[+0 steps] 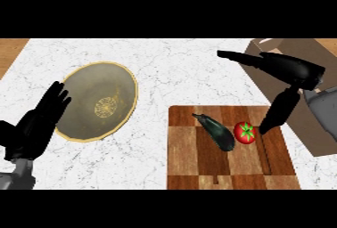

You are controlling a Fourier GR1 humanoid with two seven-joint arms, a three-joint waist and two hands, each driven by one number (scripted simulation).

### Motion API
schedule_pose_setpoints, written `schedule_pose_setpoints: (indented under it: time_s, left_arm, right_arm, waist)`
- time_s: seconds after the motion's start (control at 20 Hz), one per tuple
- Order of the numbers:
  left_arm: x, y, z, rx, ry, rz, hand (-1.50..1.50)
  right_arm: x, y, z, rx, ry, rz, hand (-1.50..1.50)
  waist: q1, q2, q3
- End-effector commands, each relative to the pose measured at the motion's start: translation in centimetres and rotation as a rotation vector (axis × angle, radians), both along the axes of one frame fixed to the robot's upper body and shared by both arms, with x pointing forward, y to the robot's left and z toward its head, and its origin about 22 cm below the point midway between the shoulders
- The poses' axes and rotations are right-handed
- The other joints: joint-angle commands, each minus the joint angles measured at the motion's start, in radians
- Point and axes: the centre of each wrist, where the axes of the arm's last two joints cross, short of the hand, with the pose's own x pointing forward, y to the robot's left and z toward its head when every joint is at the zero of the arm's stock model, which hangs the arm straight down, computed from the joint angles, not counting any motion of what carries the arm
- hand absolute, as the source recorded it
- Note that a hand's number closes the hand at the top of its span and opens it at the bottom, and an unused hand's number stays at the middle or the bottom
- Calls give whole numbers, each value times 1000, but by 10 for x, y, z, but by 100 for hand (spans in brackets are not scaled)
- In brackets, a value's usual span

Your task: Pick the eggplant from the cutting board and place it in the cardboard box

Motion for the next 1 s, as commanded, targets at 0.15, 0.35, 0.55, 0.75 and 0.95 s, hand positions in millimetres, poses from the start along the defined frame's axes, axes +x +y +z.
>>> schedule_pose_setpoints:
  time_s: [0.15,0.35,0.55,0.75,0.95]
  left_arm:
    - [-8,0,5,8,7,-6,0]
    - [-9,3,-4,8,-3,13,0]
    - [-11,2,8,-2,-2,27,0]
    - [-9,16,21,-5,-8,41,0]
    - [-4,3,16,-12,2,29,0]
  right_arm:
    - [8,57,22,-409,35,105,-150]
    - [14,107,17,-491,75,133,-150]
    - [26,98,-7,-555,209,113,-150]
    - [23,116,-7,-596,214,118,-150]
    - [20,82,-12,-638,246,146,-150]
  waist:
    - [-8,-4,0]
    - [-20,-2,0]
    - [-24,-1,1]
    - [-30,-2,1]
    - [-38,-3,2]
